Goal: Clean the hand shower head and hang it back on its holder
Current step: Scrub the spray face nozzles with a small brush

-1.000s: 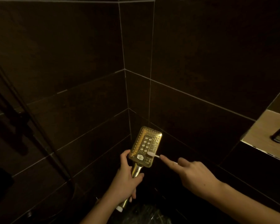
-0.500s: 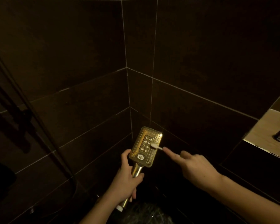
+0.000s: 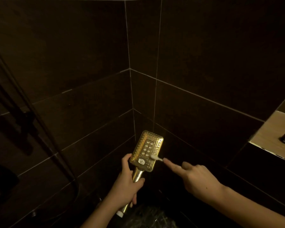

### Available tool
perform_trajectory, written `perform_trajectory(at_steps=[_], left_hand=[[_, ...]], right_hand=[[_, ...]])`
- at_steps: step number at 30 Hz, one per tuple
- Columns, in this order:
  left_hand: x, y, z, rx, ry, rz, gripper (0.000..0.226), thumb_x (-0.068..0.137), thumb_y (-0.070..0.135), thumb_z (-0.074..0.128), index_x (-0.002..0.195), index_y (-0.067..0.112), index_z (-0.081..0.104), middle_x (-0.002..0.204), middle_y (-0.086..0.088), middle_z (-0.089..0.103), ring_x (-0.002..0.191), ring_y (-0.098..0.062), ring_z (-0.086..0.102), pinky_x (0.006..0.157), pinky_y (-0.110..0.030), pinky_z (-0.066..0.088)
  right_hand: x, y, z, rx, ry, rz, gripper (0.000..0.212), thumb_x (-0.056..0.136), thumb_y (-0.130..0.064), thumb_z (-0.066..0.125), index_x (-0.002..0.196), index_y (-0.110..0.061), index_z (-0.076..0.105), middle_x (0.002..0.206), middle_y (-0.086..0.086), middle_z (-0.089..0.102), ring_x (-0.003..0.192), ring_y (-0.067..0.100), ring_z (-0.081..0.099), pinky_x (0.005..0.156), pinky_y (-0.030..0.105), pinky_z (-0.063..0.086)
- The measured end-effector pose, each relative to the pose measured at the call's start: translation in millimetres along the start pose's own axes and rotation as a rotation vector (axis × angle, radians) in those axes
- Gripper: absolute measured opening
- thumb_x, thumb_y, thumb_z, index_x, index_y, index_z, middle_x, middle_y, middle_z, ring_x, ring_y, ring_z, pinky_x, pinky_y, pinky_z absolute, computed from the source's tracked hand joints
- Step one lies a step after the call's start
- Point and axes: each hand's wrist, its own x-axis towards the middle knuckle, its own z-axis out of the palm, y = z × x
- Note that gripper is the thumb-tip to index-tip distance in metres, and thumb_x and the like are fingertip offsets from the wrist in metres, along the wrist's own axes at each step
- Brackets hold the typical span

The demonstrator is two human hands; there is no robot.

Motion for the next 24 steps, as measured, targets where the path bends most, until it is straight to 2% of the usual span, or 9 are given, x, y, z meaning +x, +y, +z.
perform_trajectory(at_steps=[3,6,11,13,15,18,20,22,24], left_hand=[[-1.2,3.7,0.7,0.006,-0.011,0.015,0.089,0.096,0.008,0.066,0.139,0.059,0.007,0.108,-0.009,0.070,0.047,-0.023,0.063,0.045,-0.033,0.054],[-2.0,9.4,2.9,0.015,-0.005,0.028,0.087,0.096,0.008,0.065,0.136,0.059,0.008,0.105,-0.008,0.069,0.046,-0.023,0.063,0.043,-0.033,0.054],[-0.8,13.0,3.4,0.003,0.014,0.028,0.085,0.097,0.008,0.066,0.132,0.063,0.010,0.107,-0.008,0.070,0.047,-0.022,0.063,0.044,-0.033,0.055],[-1.1,12.6,3.9,-0.001,0.013,0.020,0.087,0.096,0.010,0.066,0.135,0.062,0.008,0.108,-0.007,0.071,0.047,-0.021,0.064,0.043,-0.031,0.053],[0.0,14.0,3.9,-0.007,0.028,0.018,0.087,0.096,0.010,0.067,0.136,0.060,0.008,0.108,-0.007,0.072,0.047,-0.022,0.064,0.042,-0.030,0.052],[4.5,21.0,1.0,-0.036,0.072,0.040,0.086,0.096,0.007,0.066,0.137,0.057,0.010,0.105,-0.007,0.073,0.046,-0.022,0.064,0.042,-0.029,0.052],[7.2,26.0,-2.3,-0.034,0.075,0.055,0.086,0.096,0.005,0.066,0.136,0.057,0.011,0.105,-0.009,0.071,0.046,-0.021,0.063,0.043,-0.030,0.052],[7.6,28.1,-5.7,-0.026,0.058,0.059,0.085,0.096,0.006,0.066,0.134,0.059,0.012,0.106,-0.010,0.069,0.046,-0.021,0.062,0.043,-0.032,0.053],[6.5,27.8,-7.8,-0.014,0.042,0.061,0.084,0.096,0.007,0.066,0.133,0.060,0.012,0.106,-0.011,0.068,0.045,-0.021,0.062,0.042,-0.032,0.053]], right_hand=[[10.8,15.4,-9.7,-0.010,0.135,0.099,0.074,0.100,-0.024,0.035,0.145,-0.046,-0.019,0.102,-0.007,0.049,0.067,0.007,0.051,0.065,0.023,0.049],[16.3,21.1,-15.2,-0.029,0.166,0.140,0.076,0.100,-0.024,0.039,0.147,-0.044,-0.018,0.099,-0.008,0.048,0.066,0.007,0.054,0.063,0.022,0.052],[3.5,-14.5,14.0,0.017,0.020,-0.013,0.079,0.101,-0.026,0.038,0.144,-0.050,-0.024,0.110,-0.003,0.051,0.068,0.007,0.047,0.064,0.023,0.039],[0.5,-26.2,20.1,0.015,-0.058,-0.069,0.079,0.102,-0.029,0.038,0.141,-0.052,-0.027,0.112,0.000,0.051,0.071,0.011,0.047,0.067,0.026,0.038],[2.8,-23.9,18.7,-0.003,-0.053,-0.076,0.078,0.102,-0.029,0.036,0.139,-0.052,-0.029,0.110,0.001,0.051,0.070,0.013,0.048,0.066,0.029,0.040],[4.8,-18.9,11.5,0.004,0.015,-0.083,0.073,0.097,-0.035,0.027,0.139,-0.051,-0.031,0.099,-0.001,0.052,0.061,0.011,0.044,0.057,0.028,0.037],[5.0,-14.6,8.5,0.053,0.085,-0.061,0.069,0.091,-0.040,0.020,0.145,-0.051,-0.023,0.091,-0.005,0.051,0.057,0.008,0.044,0.052,0.025,0.039],[7.9,-2.3,2.7,0.092,0.208,0.008,0.074,0.094,-0.031,0.031,0.147,-0.052,-0.018,0.087,-0.008,0.051,0.055,0.007,0.048,0.050,0.023,0.046],[11.8,9.8,-3.6,0.073,0.264,0.069,0.092,0.096,-0.018,0.046,0.142,-0.056,-0.025,0.088,-0.007,0.053,0.056,0.008,0.052,0.052,0.025,0.052]])
